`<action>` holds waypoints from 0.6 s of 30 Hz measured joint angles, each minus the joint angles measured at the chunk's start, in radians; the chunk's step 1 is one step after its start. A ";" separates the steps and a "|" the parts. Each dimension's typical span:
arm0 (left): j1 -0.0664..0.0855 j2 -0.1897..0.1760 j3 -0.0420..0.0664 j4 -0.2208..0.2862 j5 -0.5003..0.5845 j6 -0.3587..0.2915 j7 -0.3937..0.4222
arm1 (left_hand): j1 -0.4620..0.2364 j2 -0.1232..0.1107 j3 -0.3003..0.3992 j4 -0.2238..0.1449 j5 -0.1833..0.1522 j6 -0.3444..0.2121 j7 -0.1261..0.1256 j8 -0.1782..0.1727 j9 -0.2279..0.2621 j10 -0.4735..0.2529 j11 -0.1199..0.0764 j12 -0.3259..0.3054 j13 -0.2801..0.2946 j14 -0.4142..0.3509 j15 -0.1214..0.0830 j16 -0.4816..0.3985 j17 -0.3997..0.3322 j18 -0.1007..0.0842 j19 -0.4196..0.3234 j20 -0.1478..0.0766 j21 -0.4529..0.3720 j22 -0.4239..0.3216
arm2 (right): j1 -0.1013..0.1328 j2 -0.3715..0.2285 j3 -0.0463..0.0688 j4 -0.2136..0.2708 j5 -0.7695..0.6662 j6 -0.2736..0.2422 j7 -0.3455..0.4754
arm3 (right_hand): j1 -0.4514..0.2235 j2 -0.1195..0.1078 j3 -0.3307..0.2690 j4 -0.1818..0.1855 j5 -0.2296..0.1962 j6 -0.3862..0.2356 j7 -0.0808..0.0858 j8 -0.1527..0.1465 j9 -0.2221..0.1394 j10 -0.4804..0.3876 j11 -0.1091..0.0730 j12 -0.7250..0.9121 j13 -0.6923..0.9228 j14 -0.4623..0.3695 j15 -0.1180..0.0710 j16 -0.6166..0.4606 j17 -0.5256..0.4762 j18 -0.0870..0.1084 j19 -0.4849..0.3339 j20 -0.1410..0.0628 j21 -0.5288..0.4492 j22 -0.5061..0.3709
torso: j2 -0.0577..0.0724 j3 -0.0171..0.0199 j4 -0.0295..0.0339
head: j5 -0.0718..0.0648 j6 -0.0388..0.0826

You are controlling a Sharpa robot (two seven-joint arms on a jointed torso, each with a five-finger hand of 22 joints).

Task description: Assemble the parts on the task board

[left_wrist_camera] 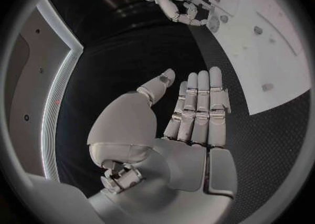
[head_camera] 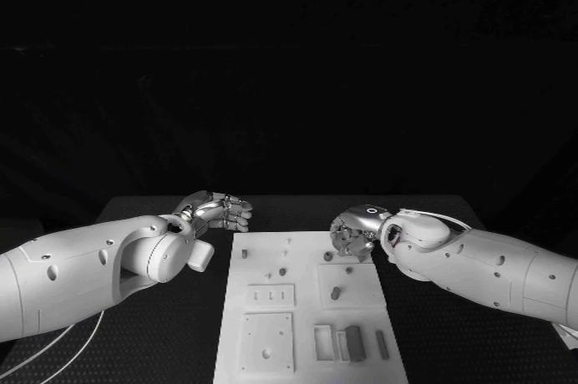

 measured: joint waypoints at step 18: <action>0.003 -0.002 0.001 0.009 -0.001 0.000 -0.001 | 0.000 0.000 0.000 0.000 0.000 0.000 0.000 -0.001 -0.001 0.000 0.000 -0.004 0.001 0.000 0.000 -0.004 0.004 -0.002 0.000 0.000 0.000 0.002 | -0.011 0.026 0.000 -0.010 -0.043 0.004 -0.019 | -0.020 0.016 0.030 0.003 0.000 0.015 -0.008 -0.010 0.015 0.025 0.013 0.123 0.115 0.069 -0.004 0.095 0.091 -0.005 -0.016 -0.009 0.106 0.000 | 0.027 -0.0004 0.0046 | -0.009 -0.004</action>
